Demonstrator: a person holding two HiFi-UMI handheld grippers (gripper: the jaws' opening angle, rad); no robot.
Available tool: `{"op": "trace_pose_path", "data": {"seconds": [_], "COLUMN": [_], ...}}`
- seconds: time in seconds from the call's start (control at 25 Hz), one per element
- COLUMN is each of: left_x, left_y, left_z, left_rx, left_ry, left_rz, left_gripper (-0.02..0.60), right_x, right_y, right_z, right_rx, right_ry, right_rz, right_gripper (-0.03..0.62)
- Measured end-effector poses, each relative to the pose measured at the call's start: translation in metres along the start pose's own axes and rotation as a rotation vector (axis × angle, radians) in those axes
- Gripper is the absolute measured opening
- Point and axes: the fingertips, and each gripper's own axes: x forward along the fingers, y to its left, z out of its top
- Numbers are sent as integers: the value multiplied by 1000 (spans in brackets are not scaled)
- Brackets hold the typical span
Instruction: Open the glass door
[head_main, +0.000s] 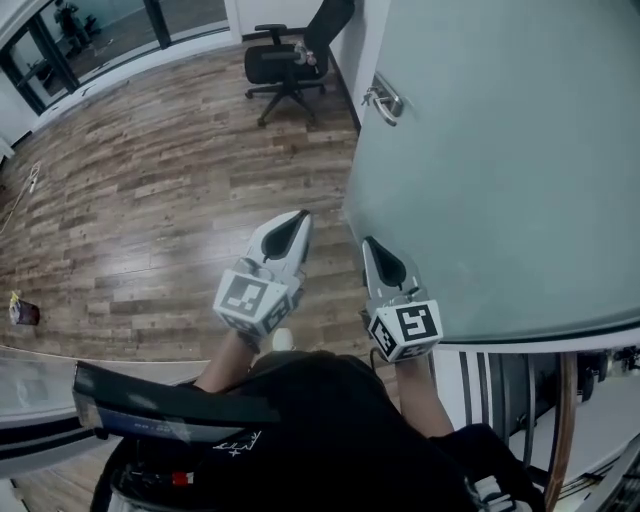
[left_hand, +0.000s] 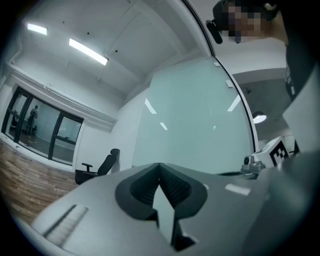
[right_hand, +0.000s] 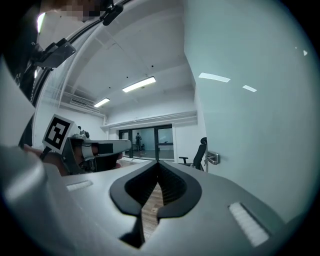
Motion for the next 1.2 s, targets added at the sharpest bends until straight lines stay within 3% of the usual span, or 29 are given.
{"op": "trace_pose_path", "data": {"seconds": [0.44,0.76,1.2], "left_x": [-63,-80,-108], "left_y": [-59,-73,-66], "left_z": [-22,-26,-14], "left_rx": [9,43,22], "left_ry": [70,49,15], "left_rz": [164,155,73], "left_gripper": [0,0,0], "right_x": [-67,-80,-97], "right_y": [14,21,37], "right_z": [-14,-27,-14], "right_rx": [32,30,10], "right_ry": [17,28,6], "right_rz": [144,160,37], "right_gripper": [3,2,2]}}
